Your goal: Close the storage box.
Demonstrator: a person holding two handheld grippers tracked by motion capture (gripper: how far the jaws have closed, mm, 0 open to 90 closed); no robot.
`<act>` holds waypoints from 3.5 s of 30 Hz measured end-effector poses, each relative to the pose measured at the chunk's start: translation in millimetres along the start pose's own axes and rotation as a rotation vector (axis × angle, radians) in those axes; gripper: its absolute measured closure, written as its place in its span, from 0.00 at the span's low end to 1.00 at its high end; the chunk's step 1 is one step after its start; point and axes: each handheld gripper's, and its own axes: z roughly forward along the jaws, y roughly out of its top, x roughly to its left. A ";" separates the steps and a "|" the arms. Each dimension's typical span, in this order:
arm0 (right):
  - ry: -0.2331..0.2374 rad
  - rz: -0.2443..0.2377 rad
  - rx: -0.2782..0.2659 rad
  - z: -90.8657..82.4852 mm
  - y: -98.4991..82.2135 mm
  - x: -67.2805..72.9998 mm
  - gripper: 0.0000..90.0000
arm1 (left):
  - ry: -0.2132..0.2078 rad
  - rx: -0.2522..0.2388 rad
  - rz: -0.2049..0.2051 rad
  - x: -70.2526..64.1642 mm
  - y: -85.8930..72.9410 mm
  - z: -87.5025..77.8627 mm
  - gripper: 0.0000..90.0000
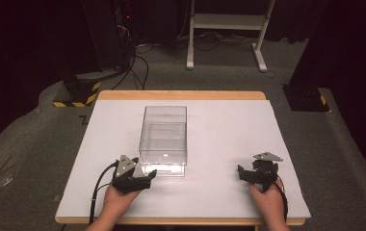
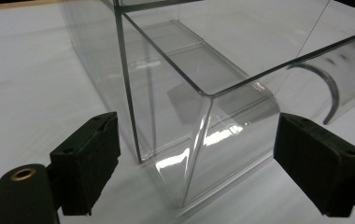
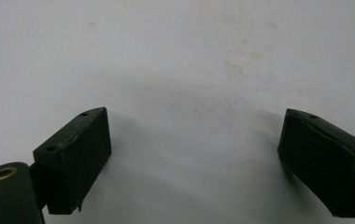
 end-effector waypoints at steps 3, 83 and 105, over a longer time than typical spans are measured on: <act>0.000 0.000 0.000 0.0 0.0 0.0 0.10 | 0.004 -0.001 -0.004 3.2 2.8 4.7 0.17; 0.000 0.000 0.000 0.0 -0.1 0.0 0.10 | 0.005 0.023 -0.069 24.6 9.0 13.7 0.22; 0.000 0.000 0.000 0.0 -0.1 0.1 0.10 | 0.129 0.095 -0.048 74.1 -28.8 -39.6 0.25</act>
